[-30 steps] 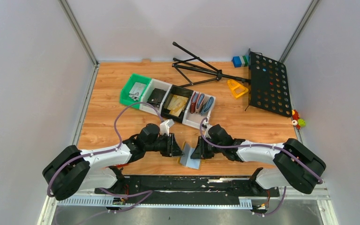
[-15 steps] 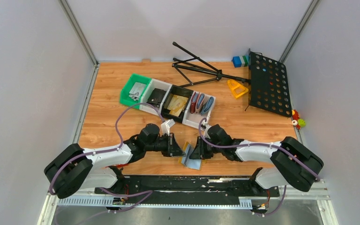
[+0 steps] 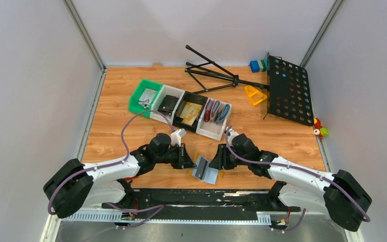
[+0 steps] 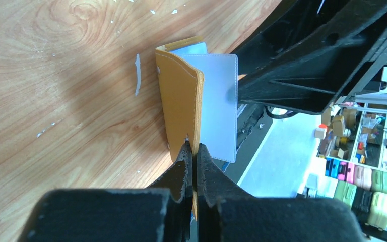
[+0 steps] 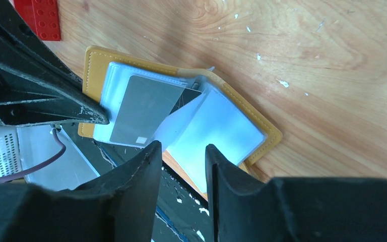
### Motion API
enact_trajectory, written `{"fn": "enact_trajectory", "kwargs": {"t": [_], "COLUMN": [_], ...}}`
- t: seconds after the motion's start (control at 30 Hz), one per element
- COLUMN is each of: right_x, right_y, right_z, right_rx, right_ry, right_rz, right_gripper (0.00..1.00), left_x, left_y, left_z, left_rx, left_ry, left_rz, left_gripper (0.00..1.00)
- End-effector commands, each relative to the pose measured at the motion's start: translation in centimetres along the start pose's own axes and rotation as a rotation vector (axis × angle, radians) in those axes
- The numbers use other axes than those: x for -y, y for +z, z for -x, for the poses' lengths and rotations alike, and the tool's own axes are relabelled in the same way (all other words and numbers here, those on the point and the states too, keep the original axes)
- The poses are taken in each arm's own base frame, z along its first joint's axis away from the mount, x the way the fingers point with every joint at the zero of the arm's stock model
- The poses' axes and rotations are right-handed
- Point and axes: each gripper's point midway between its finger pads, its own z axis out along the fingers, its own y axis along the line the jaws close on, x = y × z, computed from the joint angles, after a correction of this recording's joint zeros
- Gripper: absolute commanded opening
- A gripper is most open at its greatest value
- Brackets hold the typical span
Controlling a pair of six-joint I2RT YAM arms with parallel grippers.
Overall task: Take the credit cards out of the card holder
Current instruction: Remove the credit card from the card holder.
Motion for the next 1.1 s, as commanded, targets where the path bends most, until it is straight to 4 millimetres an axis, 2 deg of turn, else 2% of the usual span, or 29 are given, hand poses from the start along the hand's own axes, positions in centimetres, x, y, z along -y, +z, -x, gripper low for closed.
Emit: {"fn": "enact_trajectory", "kwargs": {"t": [0.0, 0.13, 0.5, 0.67, 0.8, 0.9, 1.07], "right_x": [-0.7, -1.7, -5.8, -4.8, -3.5, -3.2, -2.3], "right_y": [-1.3, -1.7, -3.8, -2.1, -0.2, 1.1, 2.5], "right_z": [1.4, 1.8, 3.2, 2.3, 1.0, 0.3, -0.1], "right_rx": [0.037, 0.047, 0.104, 0.051, 0.012, -0.011, -0.041], "right_ry": [-0.053, -0.062, -0.116, -0.086, -0.035, -0.011, -0.008], "right_rz": [-0.026, 0.012, 0.147, 0.123, 0.111, 0.133, 0.100], "right_gripper": [0.40, 0.43, 0.51, 0.39, 0.36, 0.34, 0.32], "left_x": [2.5, 1.6, 0.9, 0.8, 0.5, 0.4, 0.4], "left_y": [-0.5, -0.8, -0.7, -0.4, -0.1, 0.0, 0.0], "left_z": [2.0, 2.0, 2.0, 1.8, 1.4, 1.3, 1.4], "left_rx": [0.051, 0.052, 0.050, 0.045, 0.040, 0.038, 0.048], "left_ry": [0.064, 0.082, 0.079, 0.063, 0.039, 0.037, 0.042], "left_rz": [-0.052, 0.010, 0.043, 0.032, 0.020, 0.023, 0.018], "left_gripper": [0.00, 0.00, 0.00, 0.00, 0.00, 0.09, 0.39]}}
